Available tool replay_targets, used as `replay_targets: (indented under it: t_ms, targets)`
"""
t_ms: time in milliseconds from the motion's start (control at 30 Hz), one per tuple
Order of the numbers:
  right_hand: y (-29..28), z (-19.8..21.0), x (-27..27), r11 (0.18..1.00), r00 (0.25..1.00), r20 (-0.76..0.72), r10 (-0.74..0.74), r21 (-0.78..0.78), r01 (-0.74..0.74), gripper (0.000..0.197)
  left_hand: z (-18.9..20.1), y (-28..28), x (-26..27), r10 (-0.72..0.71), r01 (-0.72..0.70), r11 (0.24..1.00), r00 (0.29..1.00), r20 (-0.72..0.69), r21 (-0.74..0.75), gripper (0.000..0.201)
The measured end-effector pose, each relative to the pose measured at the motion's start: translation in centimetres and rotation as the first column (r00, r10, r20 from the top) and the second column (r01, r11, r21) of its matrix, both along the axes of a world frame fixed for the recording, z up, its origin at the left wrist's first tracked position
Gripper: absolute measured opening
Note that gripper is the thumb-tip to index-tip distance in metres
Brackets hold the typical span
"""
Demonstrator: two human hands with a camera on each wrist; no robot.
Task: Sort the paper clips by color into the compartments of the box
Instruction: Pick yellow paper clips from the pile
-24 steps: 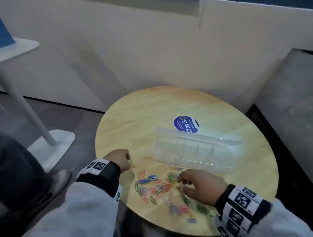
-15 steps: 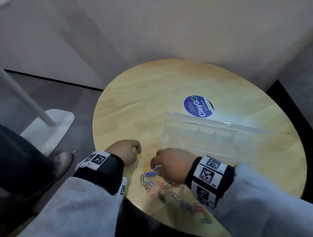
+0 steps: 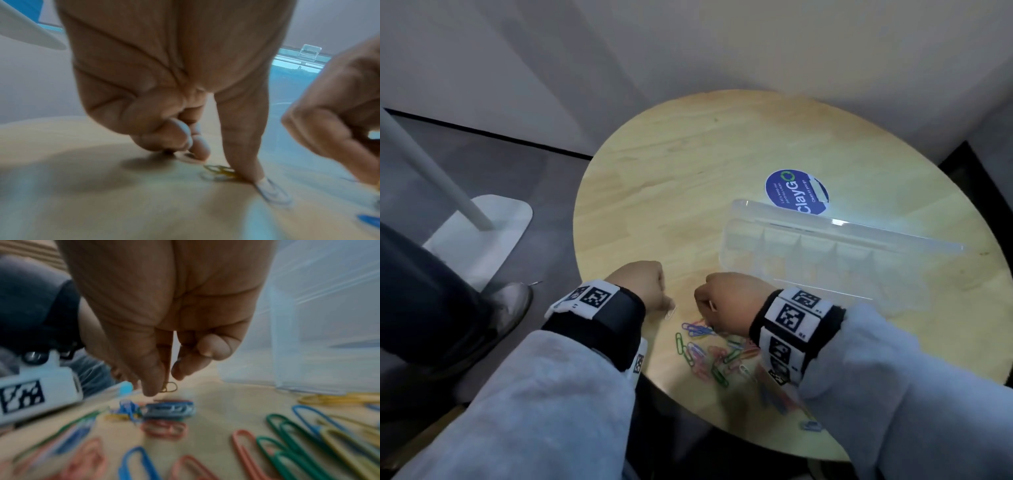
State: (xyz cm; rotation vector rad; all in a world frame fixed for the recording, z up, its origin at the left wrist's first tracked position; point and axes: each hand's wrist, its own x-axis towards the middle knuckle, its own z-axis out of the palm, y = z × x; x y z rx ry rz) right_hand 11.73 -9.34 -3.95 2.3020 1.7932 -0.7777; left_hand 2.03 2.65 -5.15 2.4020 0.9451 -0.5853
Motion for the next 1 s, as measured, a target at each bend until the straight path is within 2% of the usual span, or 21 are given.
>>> replay_targets:
  t_ms: [100,167,333,400,500,533,600,667,733,800,867,933,1000]
  targets:
    - [-2.2,1.0,1.0,0.97,0.968,-0.151,-0.202,0.103,0.219,0.01,0.2,-0.2,-0.1,-0.014,0.014,1.0,0.999,-0.052,0.008,0.024]
    - [-4.0,1.5,1.3,0.914,0.889,-0.299,-0.347,0.105,0.392,0.018,0.3,-0.6,-0.1,-0.029,0.03,0.999,0.997,-0.072,0.017,0.023]
    - [-7.4,1.5,1.1,0.834,0.733,-0.499,-0.462,0.036,0.55,0.025,0.7,-1.4,-0.3,-0.073,0.08,0.995,0.991,-0.108,0.064,0.02]
    - [-8.3,1.0,1.5,0.794,0.66,-0.56,-0.501,0.006,0.608,0.026,1.2,-1.6,-0.7,-0.068,0.073,0.995,0.995,-0.075,0.07,0.021]
    - [-9.5,0.6,2.6,0.706,0.493,-0.65,-0.579,-0.097,0.702,0.031,2.3,-1.6,-1.2,-0.037,0.037,0.999,0.999,0.013,0.02,0.022]
    - [-9.8,0.5,2.9,0.674,0.445,-0.661,-0.604,-0.126,0.728,0.032,2.5,-1.5,-1.3,-0.008,0.009,1.0,0.998,0.06,-0.022,0.022]
    - [-10.3,0.6,3.2,0.632,0.397,-0.67,-0.628,-0.14,0.763,0.034,2.9,-1.5,-1.4,0.13,-0.091,0.974,0.975,0.181,-0.208,0.02]
    - [-10.4,0.6,3.3,0.64,0.442,-0.64,-0.629,-0.104,0.761,0.032,3.1,-1.8,-1.1,0.314,-0.17,0.878,0.91,0.271,-0.446,0.021]
    - [-10.4,0.8,3.1,0.716,0.584,-0.536,-0.609,-0.054,0.696,0.027,3.4,-2.3,-0.7,0.434,-0.198,0.776,0.857,0.278,-0.599,0.025]
    - [-10.2,0.9,3.1,0.815,0.758,-0.371,-0.537,0.004,0.58,0.018,3.6,-2.7,-0.3,0.463,-0.2,0.73,0.848,0.258,-0.654,0.026]
    - [-9.7,1.0,2.9,0.89,0.872,-0.219,-0.437,0.031,0.454,0.008,3.4,-3.1,0.1,0.411,-0.193,0.77,0.879,0.241,-0.607,0.025]
    - [-9.2,0.8,2.7,0.926,0.919,-0.129,-0.372,0.013,0.376,0.012,3.3,-3.7,0.1,0.184,-0.091,0.909,0.963,0.197,-0.406,0.02]
    - [-8.7,0.2,2.4,0.942,0.94,-0.07,-0.335,-0.026,0.334,0.019,3.1,-4.6,-0.2,-0.07,0.083,0.986,0.993,0.1,-0.142,0.014]
